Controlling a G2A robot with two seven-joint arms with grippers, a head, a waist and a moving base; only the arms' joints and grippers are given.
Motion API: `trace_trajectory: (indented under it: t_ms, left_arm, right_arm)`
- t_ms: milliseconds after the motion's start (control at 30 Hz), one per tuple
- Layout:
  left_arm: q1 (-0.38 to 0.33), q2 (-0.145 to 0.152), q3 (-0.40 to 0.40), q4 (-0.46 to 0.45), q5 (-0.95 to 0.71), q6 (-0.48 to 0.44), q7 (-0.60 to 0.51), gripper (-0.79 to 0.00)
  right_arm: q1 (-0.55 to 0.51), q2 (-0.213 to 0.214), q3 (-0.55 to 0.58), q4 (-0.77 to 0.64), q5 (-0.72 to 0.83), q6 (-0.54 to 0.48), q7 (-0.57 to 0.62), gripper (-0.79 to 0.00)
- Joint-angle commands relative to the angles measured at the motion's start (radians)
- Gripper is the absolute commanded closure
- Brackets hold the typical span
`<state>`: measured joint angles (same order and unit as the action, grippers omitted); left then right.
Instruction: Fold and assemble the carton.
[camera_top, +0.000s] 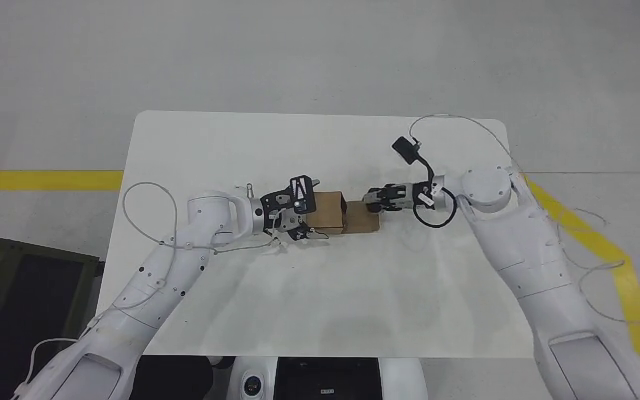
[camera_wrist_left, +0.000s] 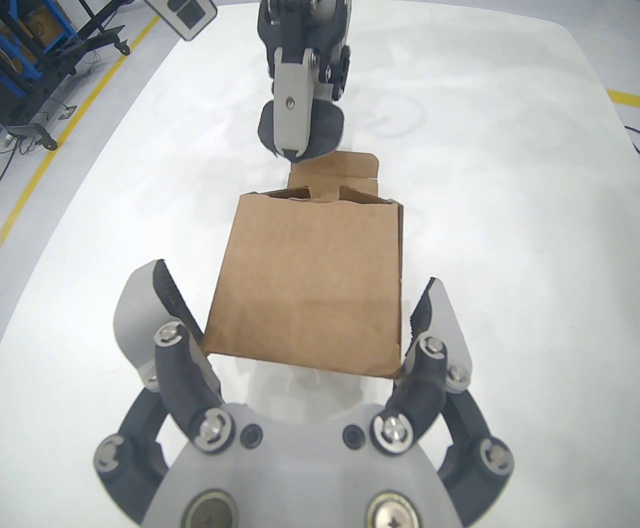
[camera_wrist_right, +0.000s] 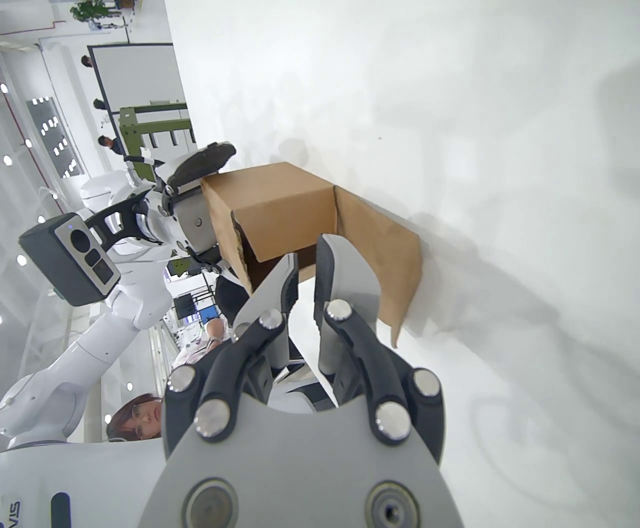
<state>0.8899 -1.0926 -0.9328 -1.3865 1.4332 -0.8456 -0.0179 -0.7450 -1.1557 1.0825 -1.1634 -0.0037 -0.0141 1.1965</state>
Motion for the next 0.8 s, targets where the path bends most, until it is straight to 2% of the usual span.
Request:
trace_trajectory:
  t_ms: [0,100,300,767]
  left_arm:
    - [0.001,0.000,-0.001,-0.001,-0.001,0.000,-0.001,-0.785]
    - [0.002,0.000,-0.002,-0.002,-0.001,-0.002,-0.001,-0.785]
    - [0.001,-0.001,-0.004,-0.001,-0.001,-0.005,-0.002,-0.785]
    - [0.002,-0.003,-0.008,-0.002,-0.004,-0.007,-0.004,-0.785]
  right_arm:
    - [-0.032,0.017,0.041,-0.043,-0.030,0.023,0.011,-0.068]
    - [-0.077,0.036,0.078,-0.086,-0.072,0.053,0.022,-0.089]
    - [-0.121,0.048,0.096,-0.107,-0.080,0.051,0.004,-0.206]
    - [-0.054,0.019,-0.021,-0.005,-0.040,0.006,-0.004,-0.209]
